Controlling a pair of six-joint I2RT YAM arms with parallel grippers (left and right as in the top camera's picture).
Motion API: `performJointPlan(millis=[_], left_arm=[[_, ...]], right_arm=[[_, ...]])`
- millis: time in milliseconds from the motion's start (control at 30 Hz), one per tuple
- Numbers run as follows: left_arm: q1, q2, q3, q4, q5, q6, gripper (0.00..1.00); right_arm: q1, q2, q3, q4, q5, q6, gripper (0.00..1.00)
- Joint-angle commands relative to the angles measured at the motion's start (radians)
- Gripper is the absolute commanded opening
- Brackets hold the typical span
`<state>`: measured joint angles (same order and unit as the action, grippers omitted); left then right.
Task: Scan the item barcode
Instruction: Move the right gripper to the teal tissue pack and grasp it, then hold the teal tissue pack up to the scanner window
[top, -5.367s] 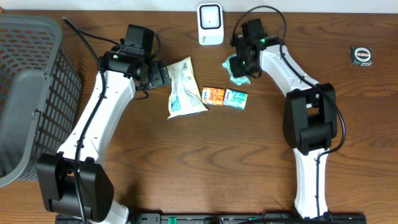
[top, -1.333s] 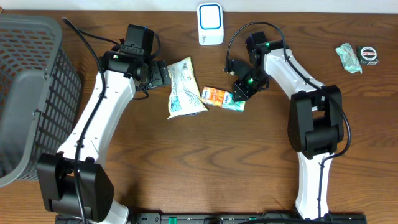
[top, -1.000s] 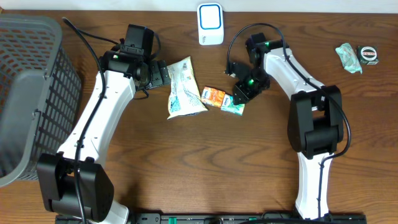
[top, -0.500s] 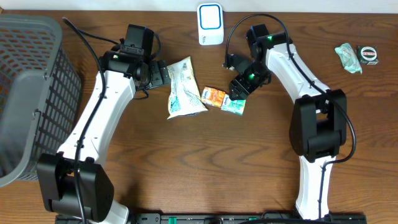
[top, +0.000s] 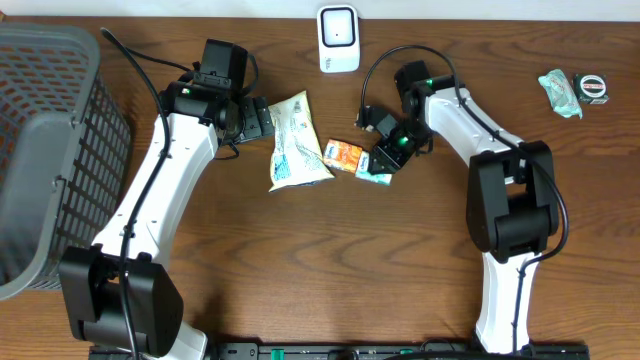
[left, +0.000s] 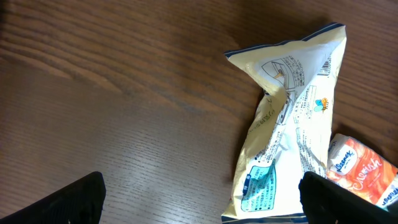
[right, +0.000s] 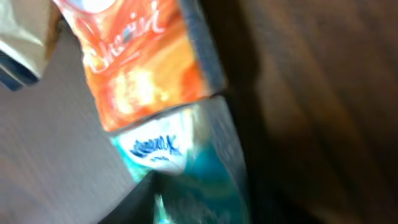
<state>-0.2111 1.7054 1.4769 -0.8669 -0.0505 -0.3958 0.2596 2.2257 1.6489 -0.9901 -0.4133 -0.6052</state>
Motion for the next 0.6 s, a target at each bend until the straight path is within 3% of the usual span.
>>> performJointPlan(millis=[0, 100, 367, 567], left_arm=[[0.003, 0.000, -0.001, -0.003, -0.002, -0.002, 0.98], [0.003, 0.000, -0.001, -0.003, -0.002, -0.002, 0.98], [0.003, 0.000, -0.001, -0.003, -0.002, -0.002, 0.98], [0.003, 0.000, -0.001, -0.003, -0.002, -0.002, 0.98]], right_arm=[[0.008, -0.008, -0.033, 0.007, 0.002, 0.054, 0.26], [0.008, -0.010, -0.019, 0.001, 0.002, 0.115, 0.02], [-0.003, -0.010, 0.162, -0.108, -0.013, 0.291, 0.01], [-0.064, -0.010, 0.323, -0.146, -0.357, 0.350, 0.01]])
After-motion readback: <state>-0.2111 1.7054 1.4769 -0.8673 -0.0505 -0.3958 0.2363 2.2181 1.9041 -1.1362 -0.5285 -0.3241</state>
